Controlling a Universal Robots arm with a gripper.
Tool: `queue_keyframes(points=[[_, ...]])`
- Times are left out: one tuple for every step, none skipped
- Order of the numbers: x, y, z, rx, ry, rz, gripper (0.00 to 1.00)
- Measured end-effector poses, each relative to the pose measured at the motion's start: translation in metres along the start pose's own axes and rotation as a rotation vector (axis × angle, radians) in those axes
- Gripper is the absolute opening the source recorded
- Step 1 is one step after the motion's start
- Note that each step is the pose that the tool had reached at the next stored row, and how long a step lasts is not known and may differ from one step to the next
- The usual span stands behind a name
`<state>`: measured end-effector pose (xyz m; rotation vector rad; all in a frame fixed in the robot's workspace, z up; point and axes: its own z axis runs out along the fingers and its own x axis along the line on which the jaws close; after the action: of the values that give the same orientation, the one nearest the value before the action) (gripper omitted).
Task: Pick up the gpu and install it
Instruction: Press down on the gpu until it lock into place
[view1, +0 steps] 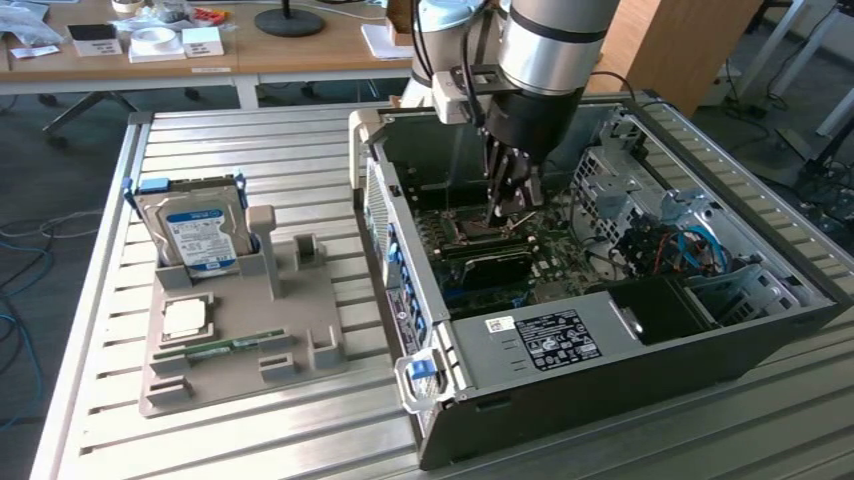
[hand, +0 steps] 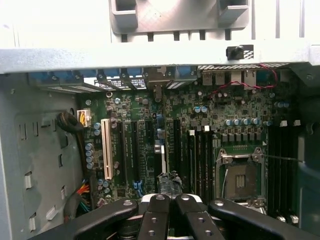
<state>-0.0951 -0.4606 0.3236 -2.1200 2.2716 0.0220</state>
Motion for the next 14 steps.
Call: queue_keyframes(points=[[0.0, 0.0, 0.0004, 0.0, 0.0002, 0.001, 0.11], [0.0, 0.0, 0.0007, 0.0, 0.0002, 0.001, 0.11], [0.0, 0.0, 0.0006, 0.0, 0.0007, 0.001, 0.11], [0.0, 0.0, 0.0007, 0.0, 0.0007, 0.001, 0.11], [0.0, 0.0, 0.0009, 0.0002, 0.001, 0.001, 0.11], [0.0, 0.0, 0.0018, 0.0003, 0.0011, 0.001, 0.11], [0.0, 0.0001, 0.0032, 0.0002, 0.0012, 0.001, 0.11], [0.0, 0.0001, 0.0048, 0.0002, 0.0015, 0.001, 0.11], [0.0, 0.0001, 0.0065, 0.0002, 0.0015, 0.002, 0.11], [0.0, 0.0001, 0.008, 0.0002, 0.0016, 0.002, 0.11], [0.0, 0.0002, 0.0095, 0.0002, 0.0015, 0.002, 0.11], [0.0, 0.0002, 0.0106, 0.0002, 0.0016, 0.002, 0.11], [0.0, 0.0002, 0.0112, 0.0002, 0.0015, 0.002, 0.11], [0.0, 0.0002, 0.0111, 0.0001, 0.0017, 0.002, 0.11]])
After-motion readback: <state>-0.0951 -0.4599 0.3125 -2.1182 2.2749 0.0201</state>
